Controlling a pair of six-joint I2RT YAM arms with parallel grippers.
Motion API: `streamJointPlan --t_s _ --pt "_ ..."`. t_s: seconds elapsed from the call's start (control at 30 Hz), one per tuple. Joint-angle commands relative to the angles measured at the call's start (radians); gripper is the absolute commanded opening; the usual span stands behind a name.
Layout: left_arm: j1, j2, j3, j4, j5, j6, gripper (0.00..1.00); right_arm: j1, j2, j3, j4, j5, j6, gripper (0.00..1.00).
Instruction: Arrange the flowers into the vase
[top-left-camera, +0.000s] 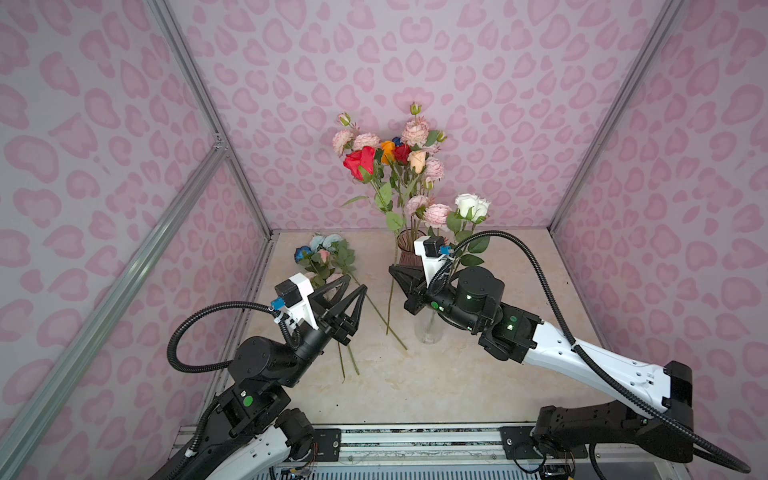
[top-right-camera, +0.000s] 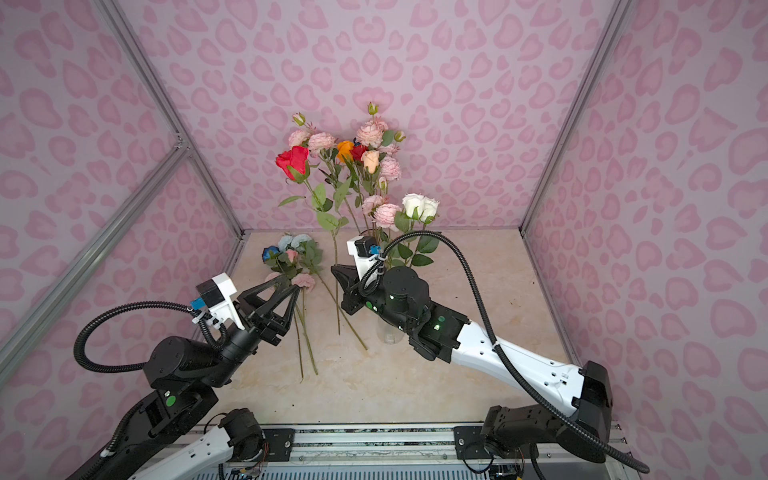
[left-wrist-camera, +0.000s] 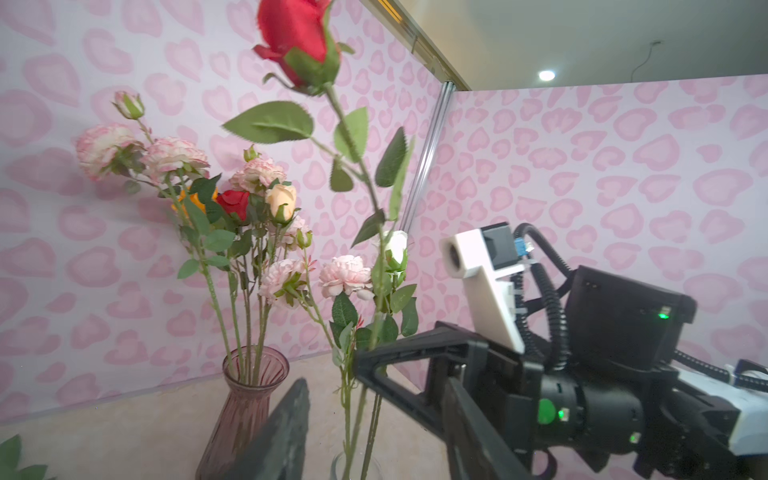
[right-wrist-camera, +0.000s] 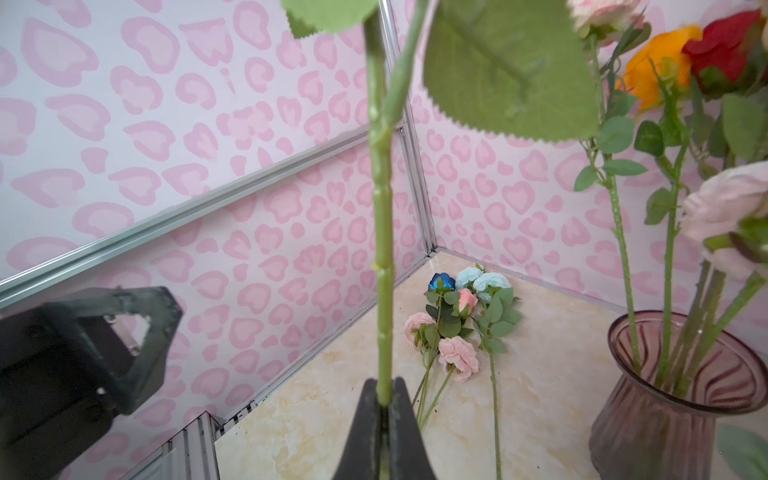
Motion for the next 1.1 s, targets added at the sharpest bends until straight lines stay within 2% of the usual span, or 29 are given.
streamJointPlan --t_s 0.0,0.17,0.33,0.53,0.87,1.07 --pt "0.000 -0.053 -0.061 -0.105 -0.123 -0.037 0.53 -0.004 -0.053 0.036 -0.050 0.070 -0.104 0.00" --pt "0.000 -0.130 -0.134 -0.162 -0.192 -0.095 0.53 -0.082 -0.122 0.107 -0.173 0.039 -0.137 0.00" --pt "0.000 -0.154 -0.158 -0.193 -0.218 -0.119 0.53 -0.122 -0.146 0.104 -0.236 0.071 -0.178 0.00" --pt "0.000 -0.127 -0.160 -0.189 -0.208 -0.135 0.53 -0.172 -0.152 -0.005 -0.154 0.052 -0.157 0.00" --pt "0.001 -0.078 -0.163 -0.171 -0.195 -0.147 0.53 -0.223 -0.139 -0.089 -0.103 0.005 -0.116 0.00" --pt "0.000 -0.066 -0.183 -0.168 -0.202 -0.160 0.53 -0.220 -0.145 -0.240 0.007 -0.011 -0.059 0.00"
